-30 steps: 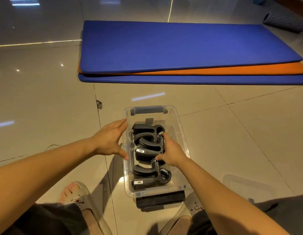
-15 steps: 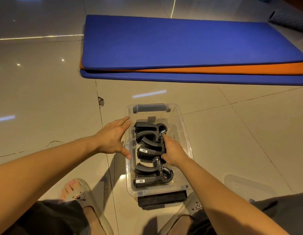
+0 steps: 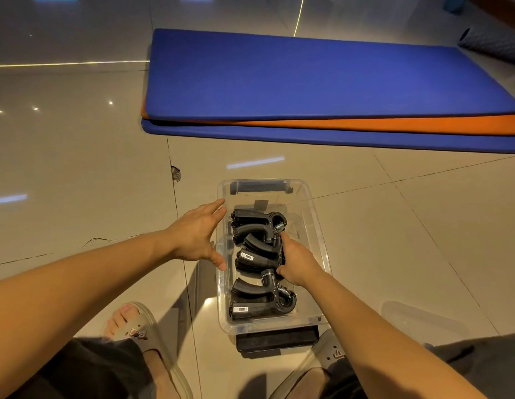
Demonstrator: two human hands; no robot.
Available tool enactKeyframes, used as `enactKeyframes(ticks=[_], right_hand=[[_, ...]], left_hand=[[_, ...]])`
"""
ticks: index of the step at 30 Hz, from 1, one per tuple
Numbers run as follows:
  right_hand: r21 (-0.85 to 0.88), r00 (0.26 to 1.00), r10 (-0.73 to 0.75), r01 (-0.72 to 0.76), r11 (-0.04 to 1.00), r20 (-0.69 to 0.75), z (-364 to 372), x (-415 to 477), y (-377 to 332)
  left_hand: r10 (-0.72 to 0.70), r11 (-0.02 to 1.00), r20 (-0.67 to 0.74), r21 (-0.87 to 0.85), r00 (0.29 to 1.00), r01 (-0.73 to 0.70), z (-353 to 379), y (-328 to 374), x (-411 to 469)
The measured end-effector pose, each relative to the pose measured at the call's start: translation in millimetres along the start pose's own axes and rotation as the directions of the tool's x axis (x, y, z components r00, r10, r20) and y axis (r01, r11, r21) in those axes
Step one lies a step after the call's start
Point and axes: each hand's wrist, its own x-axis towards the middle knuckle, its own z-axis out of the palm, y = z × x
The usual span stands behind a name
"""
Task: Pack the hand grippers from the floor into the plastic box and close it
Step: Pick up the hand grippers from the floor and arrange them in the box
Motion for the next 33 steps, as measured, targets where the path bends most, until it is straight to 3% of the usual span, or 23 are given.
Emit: enactKeyframes(ticks=[7,16,22,33], right_hand=[[0.030,0.999,0.014,-0.013,0.999,-0.030,0,-2,-1],[0.217,0.967,0.054,0.001,0.976,-0.249,-26,-27,-38],[0.255,0.906,-0.029,0.150,0.955,-0.422,-45,-73,-123],[0.078,0.823,-0.405,0.471,0.879,-0.398,-7,-199,-338]], left_hand=[[-0.010,1.000,0.007,0.027,1.000,0.010,-1,1,-2],[-0.031,0.996,-0.101,0.086,0.994,0.040,-8,7,-41],[-0.119,0.980,-0.205,0.131,0.972,0.147,-33,6,-113],[-0.333,0.943,-0.390,-0.124,0.858,0.310,-82,-38,-362]])
